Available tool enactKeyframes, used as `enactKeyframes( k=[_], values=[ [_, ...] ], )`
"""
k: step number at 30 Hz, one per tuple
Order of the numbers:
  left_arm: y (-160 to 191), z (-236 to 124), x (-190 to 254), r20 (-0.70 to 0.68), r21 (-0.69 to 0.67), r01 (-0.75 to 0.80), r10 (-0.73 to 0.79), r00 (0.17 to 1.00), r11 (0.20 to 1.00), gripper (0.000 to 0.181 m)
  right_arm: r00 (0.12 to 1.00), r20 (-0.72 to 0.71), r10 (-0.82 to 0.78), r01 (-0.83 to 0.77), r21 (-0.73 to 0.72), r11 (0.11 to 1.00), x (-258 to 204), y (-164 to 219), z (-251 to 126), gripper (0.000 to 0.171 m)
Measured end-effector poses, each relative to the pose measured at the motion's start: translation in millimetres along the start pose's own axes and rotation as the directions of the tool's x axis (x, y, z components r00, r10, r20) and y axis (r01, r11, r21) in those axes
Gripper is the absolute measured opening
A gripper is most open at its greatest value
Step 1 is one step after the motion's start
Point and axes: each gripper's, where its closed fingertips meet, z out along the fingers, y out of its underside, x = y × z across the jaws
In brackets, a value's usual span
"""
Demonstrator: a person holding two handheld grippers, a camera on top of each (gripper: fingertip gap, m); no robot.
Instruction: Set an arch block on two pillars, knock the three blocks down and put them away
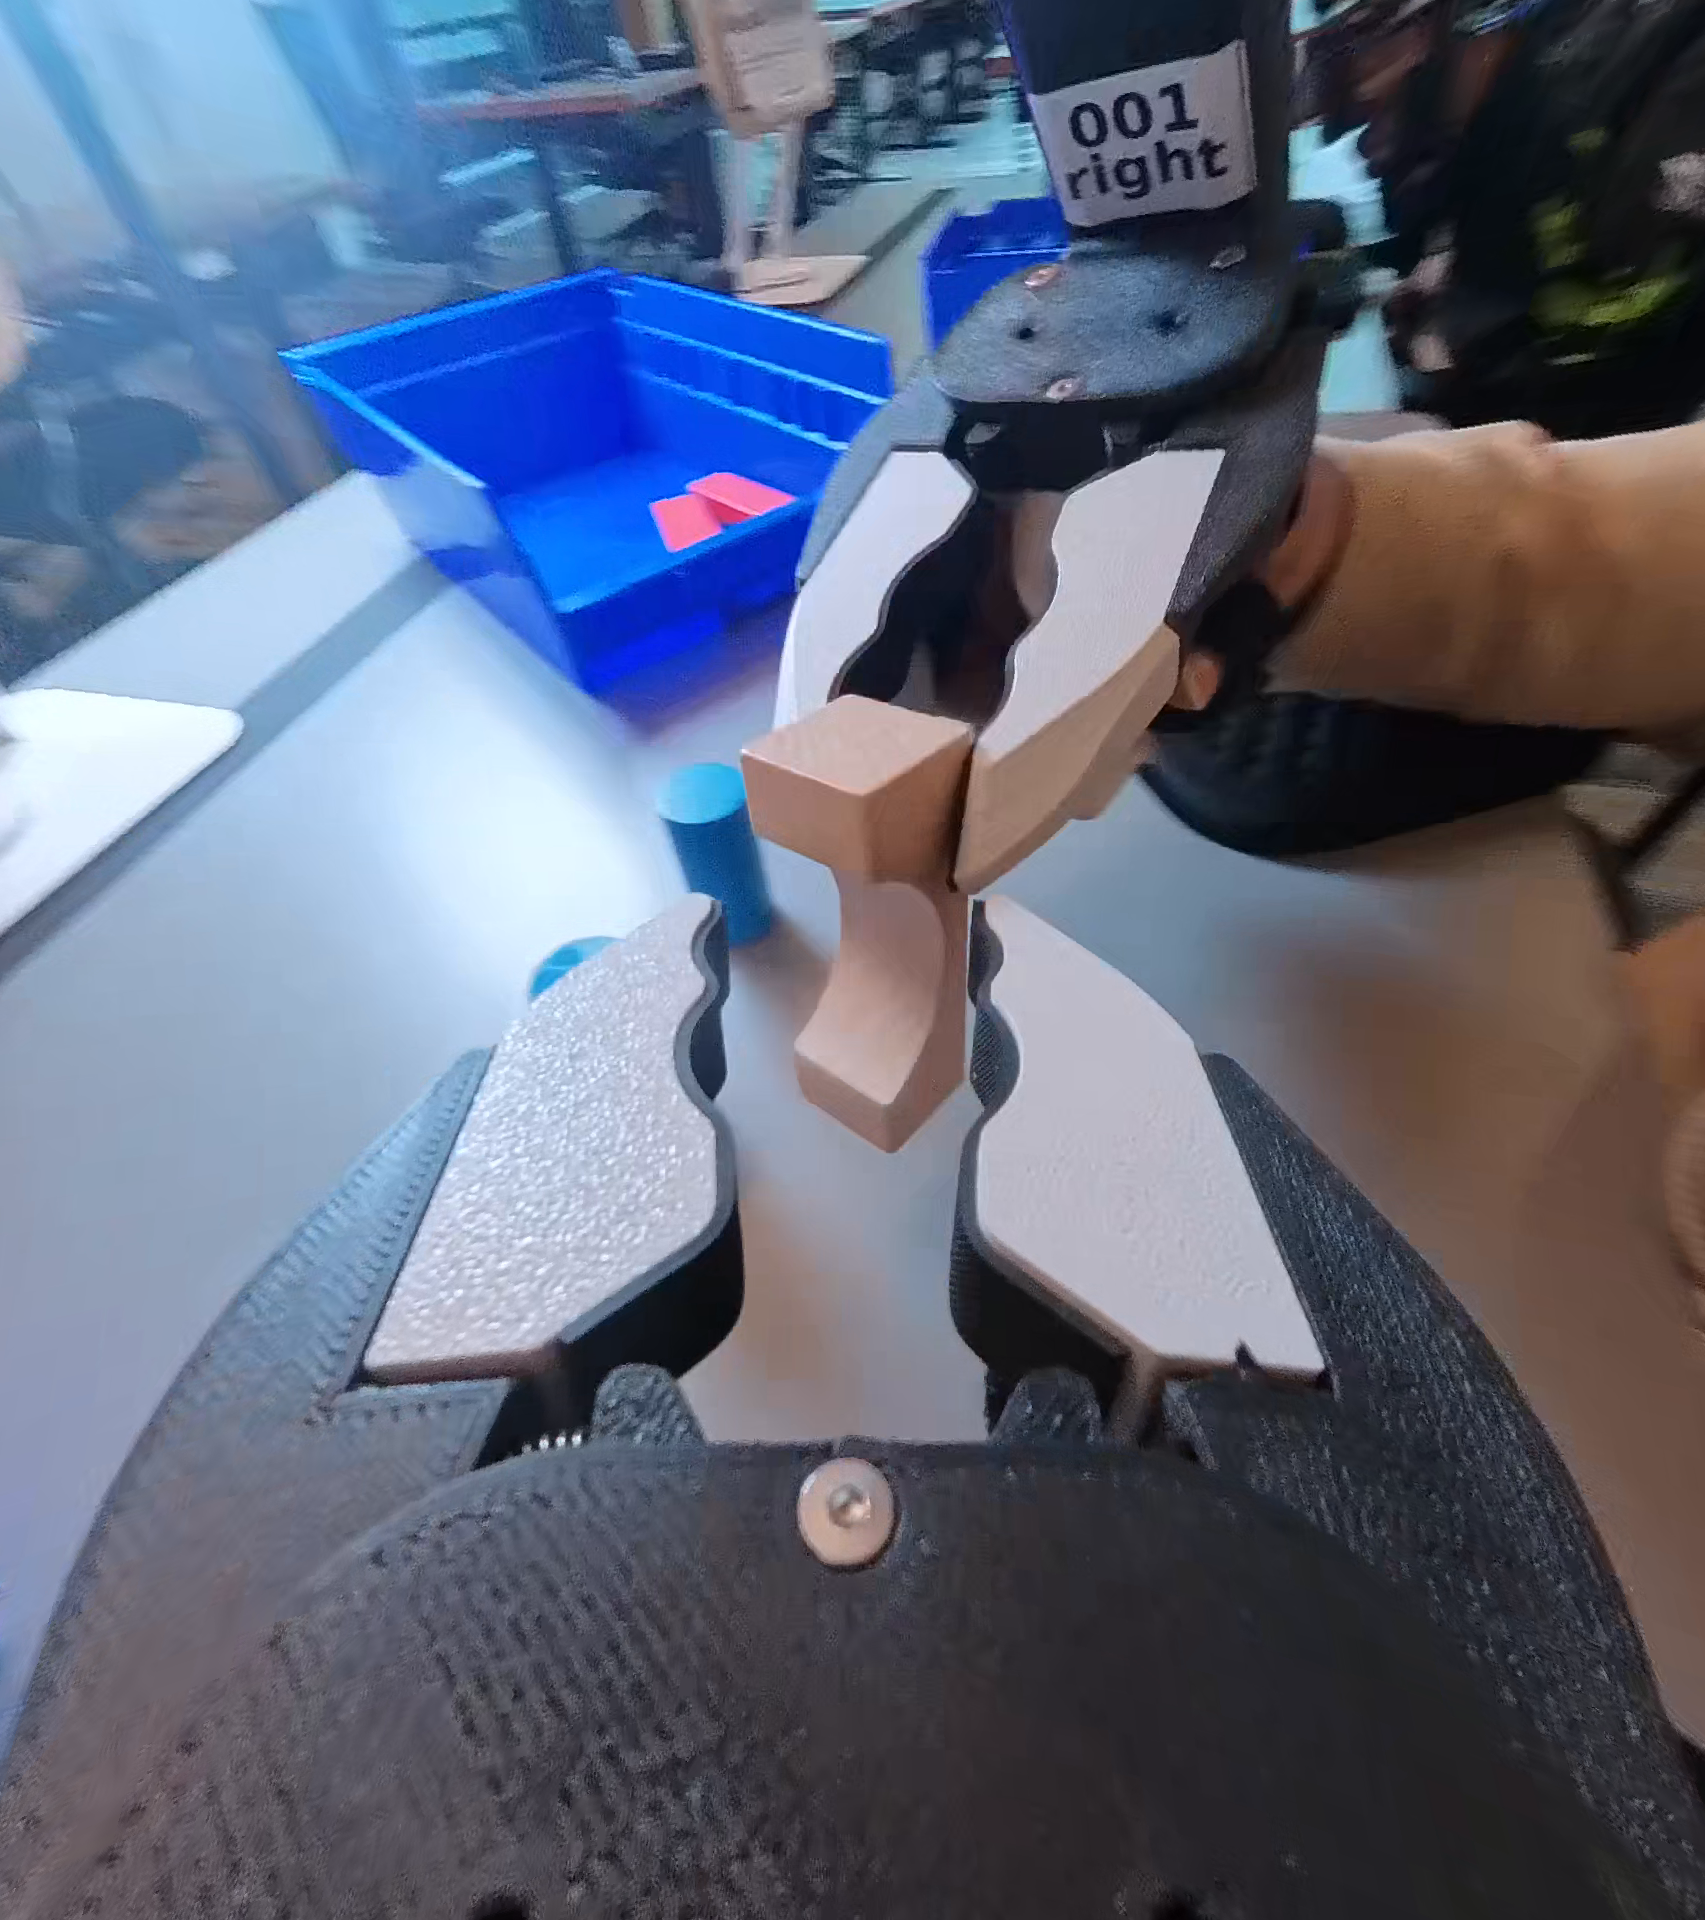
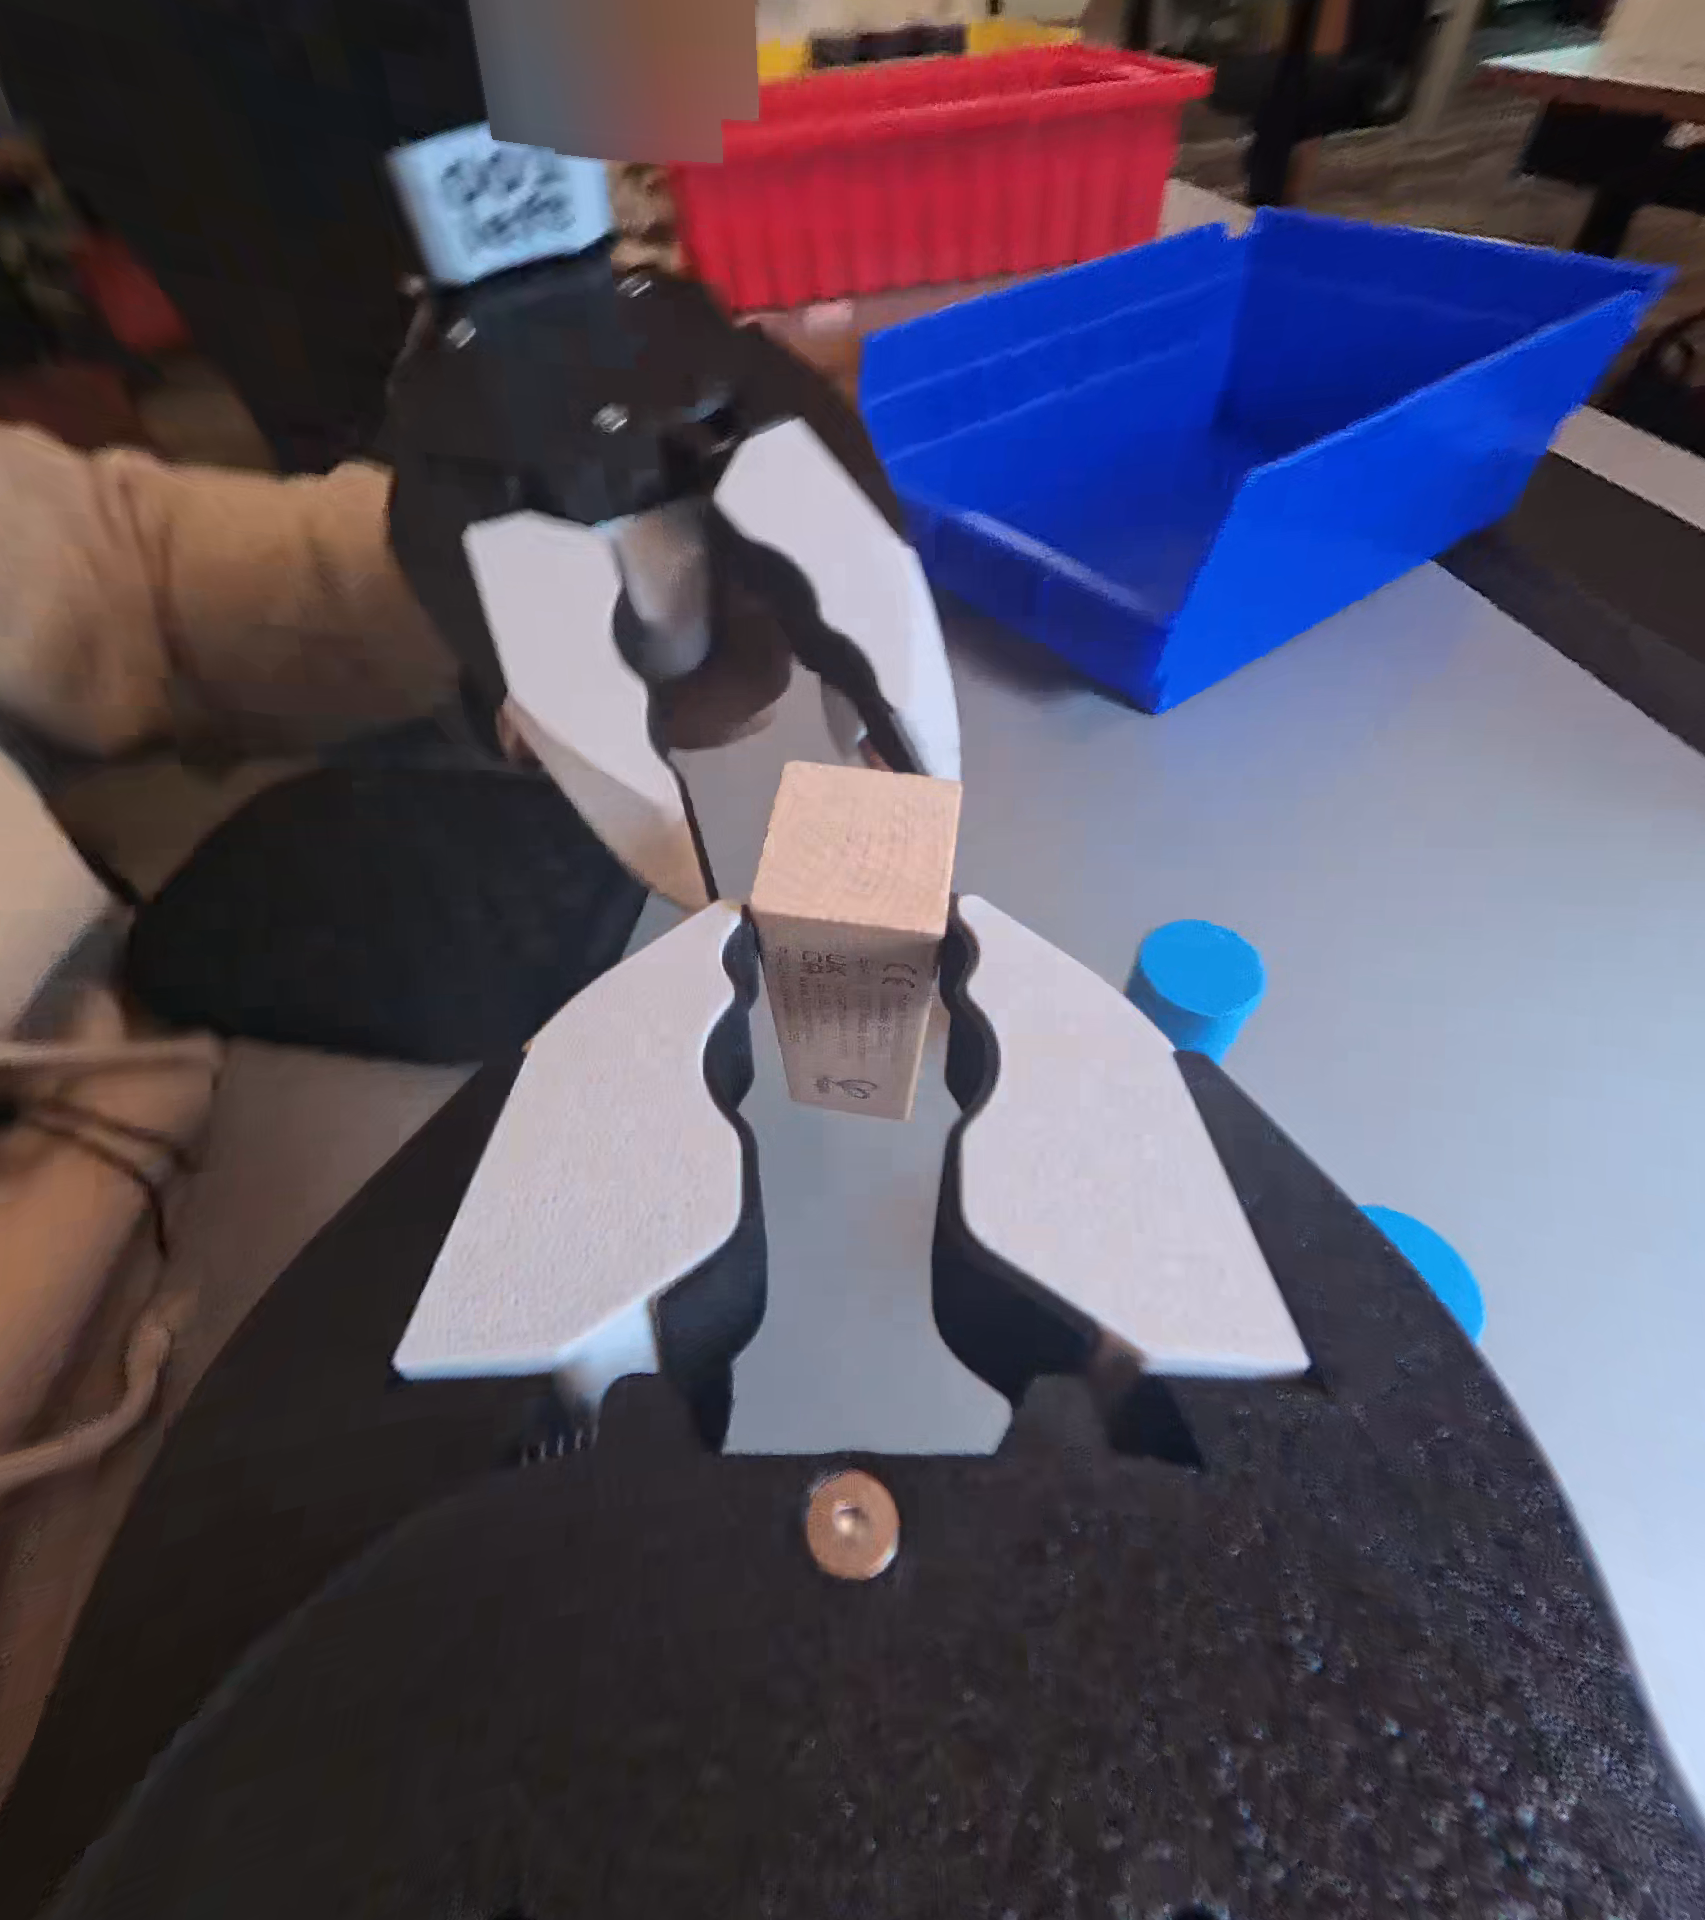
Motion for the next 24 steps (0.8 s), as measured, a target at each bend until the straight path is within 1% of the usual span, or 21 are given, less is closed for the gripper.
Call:
enactKeyframes(
  k=[2,3,6,7,9,11,14,15,17,19,21,22,24],
  values=[
    [2.3,-6.0,15.5,-0.15,-0.001,0.015,-0.015,0.989,1.0,0.045,0.993,0.065,-0.096,0.101,-0.073,0.992,-18.3,9.2,2.1,0.033],
    [4.3,-8.2,22.1,-0.203,-0.005,0.009,-0.01,0.979,1.0,0.045,0.987,0.09,-0.132,0.141,-0.099,0.985,-25.9,13.4,3.9,0.034],
    [11.8,-8.4,34.6,-0.273,-0.023,-0.025,0.018,0.962,0.999,0.045,0.972,0.133,-0.191,0.21,-0.148,0.966,-40.1,23.9,10.5,0.034],
    [17.2,-7.4,40.2,-0.295,-0.052,-0.051,0.034,0.955,0.997,0.04,0.97,0.14,-0.198,0.219,-0.157,0.963,-41.9,26.6,12.0,0.033],
    [22.1,-6.0,45.3,-0.292,-0.063,-0.131,0.107,0.95,0.989,0.035,0.97,0.154,-0.19,0.216,-0.174,0.961,-43.7,31.0,13.3,0.033],
    [21.1,-5.9,45.0,-0.276,-0.064,-0.147,0.124,0.953,0.987,0.034,0.972,0.148,-0.183,0.206,-0.159,0.966,-42.6,28.5,12.3,0.034],
    [7.0,-7.8,35.6,-0.229,0.013,-0.075,0.076,0.97,0.997,0.034,0.983,0.095,-0.155,0.162,-0.075,0.984,-32.7,13.6,7.6,0.034],
    [-0.4,-9.9,30.5,-0.213,0.057,-0.039,0.05,0.976,0.998,0.033,0.987,0.081,-0.141,0.145,-0.048,0.988,-29.0,9.8,5.6,0.038],
    [-14.6,-15.7,19.5,-0.191,0.152,0.044,-0.014,0.981,0.987,0.033,0.991,0.07,-0.115,0.117,-0.03,0.993,-23.4,9.2,3.2,0.046],
    [-22.5,-20.0,10.6,-0.178,0.23,0.108,-0.067,0.982,0.967,0.033,0.993,0.063,-0.098,0.1,-0.032,0.994,-19.7,12.4,4.4,0.047],
    [-23.5,-20.3,8.7,-0.192,0.263,0.156,-0.107,0.975,0.952,0.033,0.993,0.033,-0.112,0.114,-0.047,0.992,-15.4,15.7,6.9,0.032],
    [-23.5,-20.0,11.1,-0.213,0.27,0.171,-0.114,0.97,0.947,0.033,0.991,0.026,-0.129,0.13,-0.062,0.99,-14.8,17.4,6.9,0.032],
    [-20.9,-19.0,12.0,-0.207,0.271,0.149,-0.093,0.974,0.951,0.033,0.987,0.021,-0.157,0.158,-0.094,0.983,-13.9,19.5,3.1,0.032]
  ],
)
